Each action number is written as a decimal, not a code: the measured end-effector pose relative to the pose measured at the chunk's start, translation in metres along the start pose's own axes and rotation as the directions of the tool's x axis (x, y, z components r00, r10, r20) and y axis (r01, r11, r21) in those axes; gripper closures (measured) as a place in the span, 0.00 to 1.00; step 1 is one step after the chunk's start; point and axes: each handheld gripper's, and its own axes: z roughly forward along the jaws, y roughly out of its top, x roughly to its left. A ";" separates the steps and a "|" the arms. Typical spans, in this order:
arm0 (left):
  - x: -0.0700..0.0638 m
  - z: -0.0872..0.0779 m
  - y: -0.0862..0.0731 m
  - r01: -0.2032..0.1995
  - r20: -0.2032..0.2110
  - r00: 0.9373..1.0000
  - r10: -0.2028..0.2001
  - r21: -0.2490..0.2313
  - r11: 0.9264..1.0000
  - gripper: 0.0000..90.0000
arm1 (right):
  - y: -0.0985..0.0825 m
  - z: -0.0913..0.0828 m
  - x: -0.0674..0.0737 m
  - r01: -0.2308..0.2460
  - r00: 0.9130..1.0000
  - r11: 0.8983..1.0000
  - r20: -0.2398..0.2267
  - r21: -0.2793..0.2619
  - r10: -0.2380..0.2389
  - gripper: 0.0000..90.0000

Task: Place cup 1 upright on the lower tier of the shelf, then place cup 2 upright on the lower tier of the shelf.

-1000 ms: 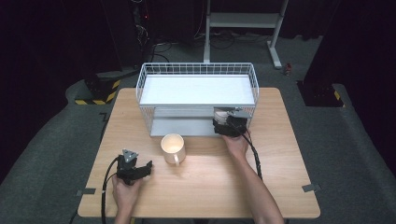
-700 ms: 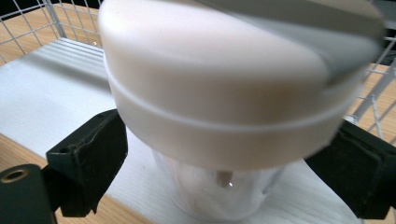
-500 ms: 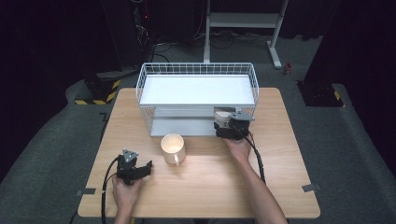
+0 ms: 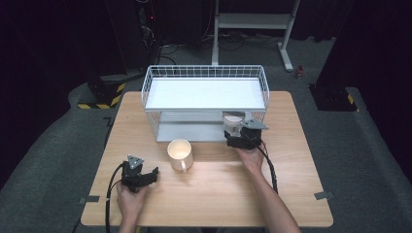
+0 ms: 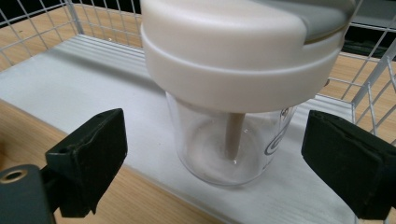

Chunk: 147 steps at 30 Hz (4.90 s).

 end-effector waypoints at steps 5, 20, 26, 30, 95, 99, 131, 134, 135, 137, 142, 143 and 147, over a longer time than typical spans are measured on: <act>0.000 0.000 0.000 0.000 0.000 1.000 0.000 0.000 1.000 0.24 | 0.002 -0.006 0.000 -0.006 1.000 1.000 -0.019 -0.009 0.005 0.08; 0.000 0.000 0.000 0.002 0.001 1.000 -0.002 0.000 1.000 0.24 | 0.002 -0.030 -0.006 -0.022 0.998 1.000 -0.063 -0.015 0.021 0.08; 0.000 0.000 0.000 0.003 0.002 1.000 -0.003 0.000 1.000 0.24 | 0.001 -0.044 -0.007 -0.023 0.995 1.000 -0.098 -0.011 0.022 0.09; 0.000 0.000 0.000 0.003 0.002 1.000 -0.003 0.000 1.000 0.24 | -0.001 -0.055 -0.007 -0.022 0.992 0.999 -0.123 -0.023 0.019 0.09; -0.040 -0.031 -0.016 -0.080 0.109 0.990 0.085 -0.049 0.996 0.16 | -0.104 -0.125 -0.055 0.020 0.998 0.961 0.059 0.275 -0.037 0.30; -0.057 -0.033 -0.014 -0.087 0.135 0.986 0.094 -0.056 0.995 0.16 | -0.104 -0.125 -0.055 0.023 0.998 0.961 0.058 0.274 -0.040 0.31; -0.113 -0.026 0.029 -0.117 0.096 0.988 0.123 -0.062 0.991 0.48 | -0.104 -0.126 -0.055 0.029 0.998 0.961 0.053 0.275 -0.045 0.31; -0.115 -0.026 0.029 -0.122 0.095 0.987 0.128 -0.068 0.990 0.51 | -0.104 -0.126 -0.054 0.026 0.998 0.961 0.054 0.276 -0.043 0.31; -0.115 -0.027 0.030 -0.120 0.096 0.987 0.126 -0.069 0.990 0.52 | -0.104 -0.126 -0.055 0.029 0.998 0.961 0.053 0.275 -0.045 0.31; -0.116 -0.027 0.030 -0.116 0.103 0.987 0.122 -0.069 0.991 0.55 | -0.104 -0.126 -0.054 0.028 0.998 0.961 0.053 0.276 -0.044 0.31; -0.115 -0.028 0.029 -0.123 0.101 0.986 0.130 -0.071 0.990 0.60 | -0.104 -0.126 -0.054 0.027 0.998 0.961 0.054 0.276 -0.043 0.31; -0.114 -0.029 0.029 -0.123 0.100 0.987 0.129 -0.067 0.990 0.61 | -0.104 -0.126 -0.054 0.027 0.998 0.961 0.054 0.276 -0.044 0.31; -0.109 -0.031 0.027 -0.118 0.093 0.988 0.124 -0.065 0.991 0.66 | -0.104 -0.126 -0.054 0.028 0.998 0.961 0.053 0.276 -0.044 0.31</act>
